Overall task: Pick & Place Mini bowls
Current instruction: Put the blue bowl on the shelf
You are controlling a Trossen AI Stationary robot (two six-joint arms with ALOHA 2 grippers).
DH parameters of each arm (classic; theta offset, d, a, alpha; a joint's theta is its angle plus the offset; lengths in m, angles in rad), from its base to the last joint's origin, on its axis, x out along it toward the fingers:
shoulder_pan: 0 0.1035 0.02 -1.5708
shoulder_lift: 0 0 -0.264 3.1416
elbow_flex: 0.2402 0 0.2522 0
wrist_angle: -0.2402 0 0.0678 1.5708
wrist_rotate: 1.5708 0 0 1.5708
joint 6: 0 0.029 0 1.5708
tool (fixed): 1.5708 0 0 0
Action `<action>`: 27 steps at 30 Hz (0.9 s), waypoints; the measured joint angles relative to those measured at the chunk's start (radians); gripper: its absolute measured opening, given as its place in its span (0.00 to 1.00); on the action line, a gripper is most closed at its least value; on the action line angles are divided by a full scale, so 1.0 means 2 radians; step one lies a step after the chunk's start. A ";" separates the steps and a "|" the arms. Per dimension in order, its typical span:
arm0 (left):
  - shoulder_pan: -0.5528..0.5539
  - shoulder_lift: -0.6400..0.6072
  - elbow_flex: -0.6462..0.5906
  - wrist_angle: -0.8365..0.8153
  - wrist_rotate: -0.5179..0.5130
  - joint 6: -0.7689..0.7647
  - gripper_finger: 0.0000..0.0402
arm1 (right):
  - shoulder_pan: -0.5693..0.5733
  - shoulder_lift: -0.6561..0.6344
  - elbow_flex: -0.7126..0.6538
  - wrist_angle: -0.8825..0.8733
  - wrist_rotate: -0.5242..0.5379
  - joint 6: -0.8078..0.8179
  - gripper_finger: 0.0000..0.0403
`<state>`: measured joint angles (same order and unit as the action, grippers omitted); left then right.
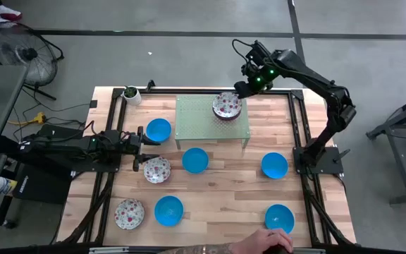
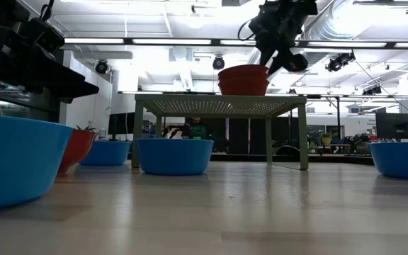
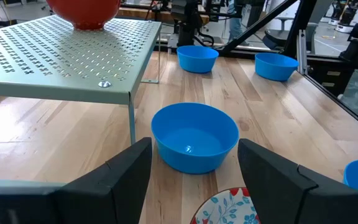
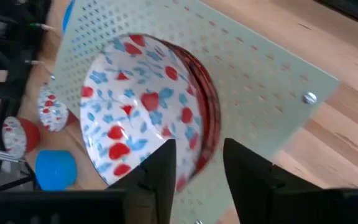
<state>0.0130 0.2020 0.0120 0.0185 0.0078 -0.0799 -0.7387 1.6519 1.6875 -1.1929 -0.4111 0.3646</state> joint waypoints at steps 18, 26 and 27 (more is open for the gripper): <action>0.000 0.000 0.000 0.000 0.000 0.000 0.58 | 0.026 -0.048 0.000 -0.154 0.073 -0.034 0.32; 0.000 0.000 0.000 0.000 0.000 0.000 0.58 | 0.045 -0.104 -0.058 -0.171 0.077 -0.072 0.32; 0.000 0.000 0.000 0.000 0.000 0.000 0.58 | 0.049 -0.118 -0.082 -0.164 0.070 -0.073 0.32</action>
<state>0.0130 0.2023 0.0120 0.0185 0.0078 -0.0795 -0.6405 1.4155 1.5230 -1.5205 -0.2706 0.2186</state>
